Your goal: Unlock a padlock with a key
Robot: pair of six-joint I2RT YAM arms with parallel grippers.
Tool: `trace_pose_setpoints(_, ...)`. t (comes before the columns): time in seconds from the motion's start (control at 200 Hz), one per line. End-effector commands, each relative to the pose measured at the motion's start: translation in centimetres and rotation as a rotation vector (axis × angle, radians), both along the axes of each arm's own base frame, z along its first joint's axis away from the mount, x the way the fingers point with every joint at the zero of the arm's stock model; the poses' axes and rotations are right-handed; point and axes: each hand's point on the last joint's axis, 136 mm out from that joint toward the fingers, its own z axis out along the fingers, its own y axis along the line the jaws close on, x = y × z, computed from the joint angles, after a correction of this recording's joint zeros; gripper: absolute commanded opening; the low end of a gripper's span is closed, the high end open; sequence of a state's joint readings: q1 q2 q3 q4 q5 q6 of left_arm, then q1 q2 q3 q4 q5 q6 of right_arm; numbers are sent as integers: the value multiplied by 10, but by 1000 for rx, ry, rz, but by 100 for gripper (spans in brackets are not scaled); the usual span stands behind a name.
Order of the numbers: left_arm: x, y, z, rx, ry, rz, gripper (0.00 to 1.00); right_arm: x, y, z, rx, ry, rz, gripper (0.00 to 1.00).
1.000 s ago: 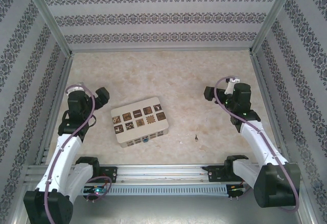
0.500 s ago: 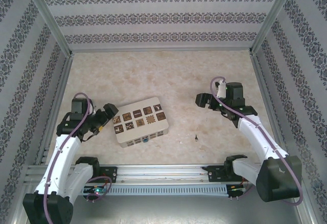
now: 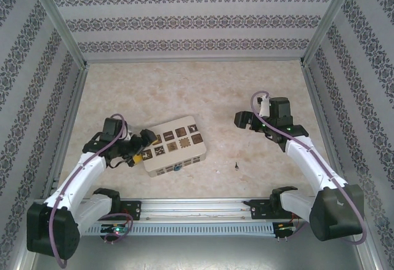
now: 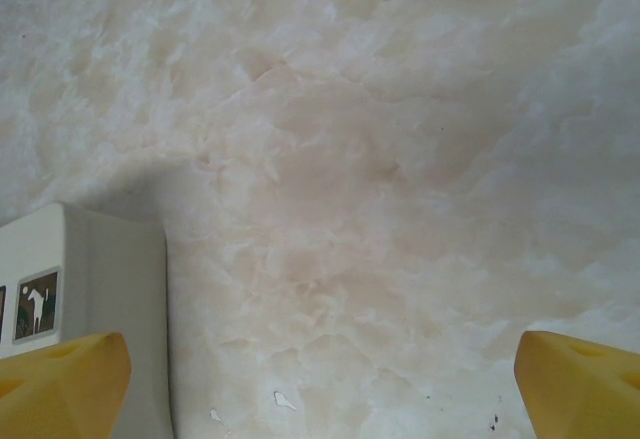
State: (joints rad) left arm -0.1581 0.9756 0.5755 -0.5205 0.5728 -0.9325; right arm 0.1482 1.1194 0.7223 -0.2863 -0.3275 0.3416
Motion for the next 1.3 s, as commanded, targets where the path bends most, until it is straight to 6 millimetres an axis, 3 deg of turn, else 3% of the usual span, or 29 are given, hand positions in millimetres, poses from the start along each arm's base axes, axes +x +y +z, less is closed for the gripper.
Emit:
trace_pose_setpoints(0.0, 23, -22, 20, -67, -97, -7, 100, 2, 1, 2, -13, 4, -10, 98)
trace_pose_setpoints(0.26, 46, -50, 24, -42, -144, -44, 99, -16, 35, -1, 119, 78, 112, 96)
trace_pose_setpoints(0.51, 63, -78, 26, -55, -173, -101, 100, -26, 70, -16, 166, 167, 180, 97)
trace_pose_setpoints(0.779, 101, -98, 37, -94, -258, -107, 99, -26, 92, -35, 187, 258, 211, 94)
trace_pose_setpoints(0.969, 125, -112, 45, -74, -291, -167, 100, -28, 107, -34, 206, 281, 261, 91)
trace_pose_setpoints(1.294, 158, -126, 41, -46, -294, -215, 99, -46, 121, -30, 189, 281, 297, 90)
